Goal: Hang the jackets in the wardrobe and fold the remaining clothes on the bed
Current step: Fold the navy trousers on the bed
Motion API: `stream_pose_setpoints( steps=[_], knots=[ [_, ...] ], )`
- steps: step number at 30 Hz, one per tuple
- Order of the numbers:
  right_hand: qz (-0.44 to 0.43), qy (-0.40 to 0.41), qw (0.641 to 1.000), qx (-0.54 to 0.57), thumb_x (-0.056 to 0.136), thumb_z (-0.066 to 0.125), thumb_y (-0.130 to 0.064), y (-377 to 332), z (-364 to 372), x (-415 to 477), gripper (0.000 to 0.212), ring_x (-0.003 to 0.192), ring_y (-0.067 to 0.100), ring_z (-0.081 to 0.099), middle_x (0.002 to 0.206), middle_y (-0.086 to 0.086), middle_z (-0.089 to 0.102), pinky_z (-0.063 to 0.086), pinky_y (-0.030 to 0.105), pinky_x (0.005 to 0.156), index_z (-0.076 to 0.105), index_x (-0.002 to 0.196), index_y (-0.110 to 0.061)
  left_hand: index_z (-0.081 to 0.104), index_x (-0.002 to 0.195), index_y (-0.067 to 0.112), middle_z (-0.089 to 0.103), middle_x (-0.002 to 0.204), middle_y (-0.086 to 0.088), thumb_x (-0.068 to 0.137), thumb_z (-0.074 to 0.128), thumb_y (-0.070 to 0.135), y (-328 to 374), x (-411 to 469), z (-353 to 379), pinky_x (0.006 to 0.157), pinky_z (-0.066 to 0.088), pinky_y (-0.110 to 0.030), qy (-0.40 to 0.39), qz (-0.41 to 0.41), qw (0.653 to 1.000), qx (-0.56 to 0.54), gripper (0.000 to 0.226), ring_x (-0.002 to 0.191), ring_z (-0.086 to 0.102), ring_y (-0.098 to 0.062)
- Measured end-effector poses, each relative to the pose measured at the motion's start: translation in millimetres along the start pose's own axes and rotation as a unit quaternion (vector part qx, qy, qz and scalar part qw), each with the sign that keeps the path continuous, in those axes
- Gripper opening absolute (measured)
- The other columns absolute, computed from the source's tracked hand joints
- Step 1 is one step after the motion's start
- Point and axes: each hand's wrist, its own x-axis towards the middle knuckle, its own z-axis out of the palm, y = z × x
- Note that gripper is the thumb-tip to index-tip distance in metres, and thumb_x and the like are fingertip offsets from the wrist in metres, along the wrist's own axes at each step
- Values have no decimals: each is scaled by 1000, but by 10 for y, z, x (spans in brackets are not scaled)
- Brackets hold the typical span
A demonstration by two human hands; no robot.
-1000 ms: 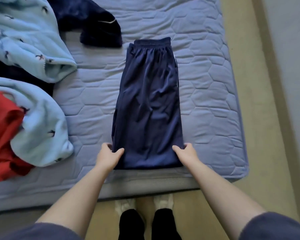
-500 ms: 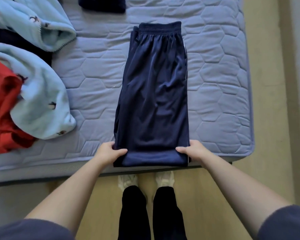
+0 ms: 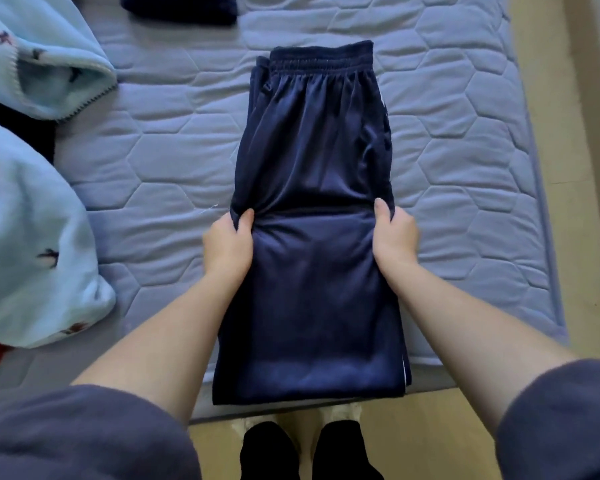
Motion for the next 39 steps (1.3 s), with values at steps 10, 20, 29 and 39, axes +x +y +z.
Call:
stream_pose_setpoints(
  steps=[10,20,29,39],
  knots=[
    [-67,37,993,-94,95,37,-55,-763,162,739,51,109,37,55,118,17,62,34,37,76,55,113,-10,52,118,7,58,122,-20,98,34,51,837,786,161,82,39,-41,57,64,986,140,52,113,53,-40],
    [-64,39,991,-113,91,30,-64,-900,145,1031,69,108,37,56,115,18,63,37,37,78,63,110,-7,60,86,5,61,98,-19,87,29,72,905,1206,43,72,33,-35,21,70,991,114,73,92,53,-36],
    [-66,52,983,-166,100,33,-45,-875,267,1330,53,114,39,52,122,24,59,39,39,83,64,107,-2,65,81,4,64,99,-24,100,35,48,855,1425,153,69,29,-33,60,107,987,108,57,100,56,-38],
    [99,-206,967,116,90,55,-52,-40,-307,37,51,113,28,61,121,12,65,46,44,102,62,117,-10,65,95,20,70,97,-5,86,67,39,124,80,-371,82,53,-28,-179,-52,973,-137,20,88,65,-15]
  ],
)
